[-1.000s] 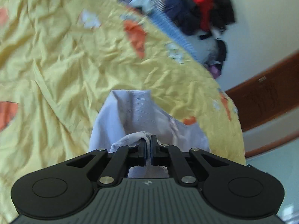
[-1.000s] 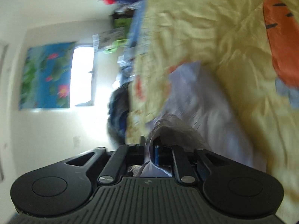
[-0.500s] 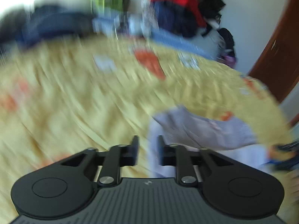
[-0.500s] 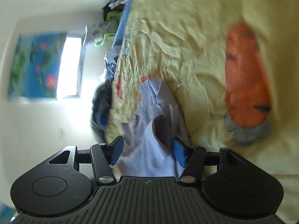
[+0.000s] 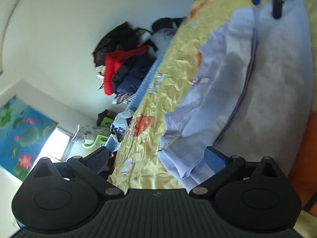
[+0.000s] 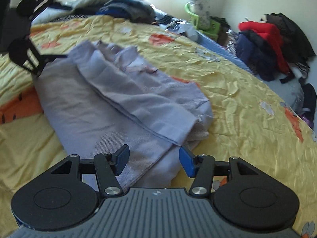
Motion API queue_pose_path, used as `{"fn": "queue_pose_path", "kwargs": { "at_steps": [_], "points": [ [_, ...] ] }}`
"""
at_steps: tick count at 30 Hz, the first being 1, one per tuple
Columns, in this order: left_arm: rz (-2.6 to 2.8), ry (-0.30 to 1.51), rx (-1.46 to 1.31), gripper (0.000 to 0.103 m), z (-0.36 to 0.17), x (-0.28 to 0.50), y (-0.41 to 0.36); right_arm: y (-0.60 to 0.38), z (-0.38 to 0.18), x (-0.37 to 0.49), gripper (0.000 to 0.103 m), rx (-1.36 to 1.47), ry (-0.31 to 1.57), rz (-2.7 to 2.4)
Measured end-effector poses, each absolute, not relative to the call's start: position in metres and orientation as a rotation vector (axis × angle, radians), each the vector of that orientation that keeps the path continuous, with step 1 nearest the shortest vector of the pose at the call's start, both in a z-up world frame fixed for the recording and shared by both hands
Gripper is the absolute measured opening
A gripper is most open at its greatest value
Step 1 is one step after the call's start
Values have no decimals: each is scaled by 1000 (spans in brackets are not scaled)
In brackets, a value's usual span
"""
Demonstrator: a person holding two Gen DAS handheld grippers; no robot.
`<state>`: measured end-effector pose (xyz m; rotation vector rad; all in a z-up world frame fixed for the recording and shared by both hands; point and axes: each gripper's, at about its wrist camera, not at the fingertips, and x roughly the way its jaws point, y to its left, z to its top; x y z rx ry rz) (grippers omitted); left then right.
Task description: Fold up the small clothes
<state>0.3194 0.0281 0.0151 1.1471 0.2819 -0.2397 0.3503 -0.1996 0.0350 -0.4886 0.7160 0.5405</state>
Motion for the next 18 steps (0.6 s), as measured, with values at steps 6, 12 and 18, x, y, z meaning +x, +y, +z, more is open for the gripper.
{"fn": "queue_pose_path", "kwargs": {
  "at_steps": [6, 12, 18],
  "points": [
    [-387, 410, 1221, 103, 5, 344, 21, -195, 33, 366, 62, -556, 746, 576],
    [-445, 396, 1242, 103, -1, 358, 20, -192, 36, 381, 63, -643, 714, 582],
    [-387, 366, 1217, 103, -2, 374, 20, -179, 28, 382, 63, -843, 600, 579]
  ]
}}
